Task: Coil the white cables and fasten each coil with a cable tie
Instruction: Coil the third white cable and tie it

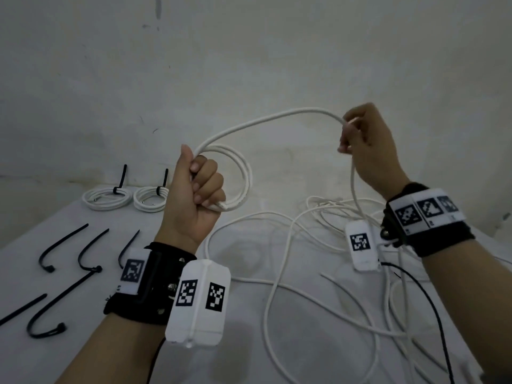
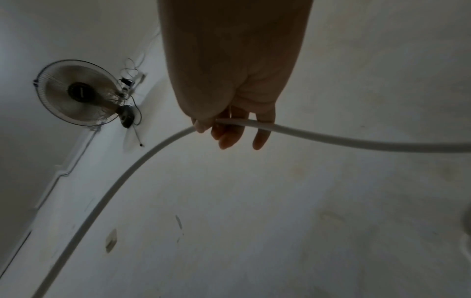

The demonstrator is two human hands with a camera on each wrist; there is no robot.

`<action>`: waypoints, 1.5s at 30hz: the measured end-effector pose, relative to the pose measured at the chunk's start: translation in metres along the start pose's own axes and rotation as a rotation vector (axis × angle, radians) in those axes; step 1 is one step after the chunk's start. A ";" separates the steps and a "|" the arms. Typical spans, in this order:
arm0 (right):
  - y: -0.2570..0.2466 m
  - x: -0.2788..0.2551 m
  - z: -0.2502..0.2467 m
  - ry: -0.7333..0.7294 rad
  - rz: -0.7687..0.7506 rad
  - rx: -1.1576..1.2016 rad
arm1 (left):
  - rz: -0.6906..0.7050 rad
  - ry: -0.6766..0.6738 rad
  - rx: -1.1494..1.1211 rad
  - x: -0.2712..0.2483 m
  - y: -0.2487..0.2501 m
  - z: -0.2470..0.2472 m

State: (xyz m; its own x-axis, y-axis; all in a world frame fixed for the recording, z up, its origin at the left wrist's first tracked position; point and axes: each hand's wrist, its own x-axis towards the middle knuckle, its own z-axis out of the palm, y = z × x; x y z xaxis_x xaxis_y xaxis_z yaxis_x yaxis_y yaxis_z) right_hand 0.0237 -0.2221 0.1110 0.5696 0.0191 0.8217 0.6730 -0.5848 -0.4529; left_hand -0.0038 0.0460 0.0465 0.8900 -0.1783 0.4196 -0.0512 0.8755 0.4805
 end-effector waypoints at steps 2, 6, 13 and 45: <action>-0.006 0.012 -0.003 0.018 -0.063 -0.076 | 0.007 0.012 -0.012 0.001 0.000 -0.001; -0.001 -0.007 -0.002 -0.090 -0.132 -0.254 | 0.059 0.058 -0.036 0.004 0.007 -0.007; 0.004 -0.087 0.021 -0.739 -0.244 -0.592 | 0.160 0.145 -0.022 0.007 0.017 -0.011; -0.037 -0.079 0.047 -0.265 -0.139 -0.152 | -0.382 -0.179 0.518 -0.020 -0.054 0.014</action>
State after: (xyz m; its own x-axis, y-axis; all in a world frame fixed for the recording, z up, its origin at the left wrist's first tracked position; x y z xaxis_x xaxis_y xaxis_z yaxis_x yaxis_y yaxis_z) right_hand -0.0240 -0.1644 0.0465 0.5934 0.3057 0.7446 0.6863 -0.6756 -0.2695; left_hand -0.0251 -0.0045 0.0232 0.8018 -0.5443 0.2467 0.0021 0.4154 0.9096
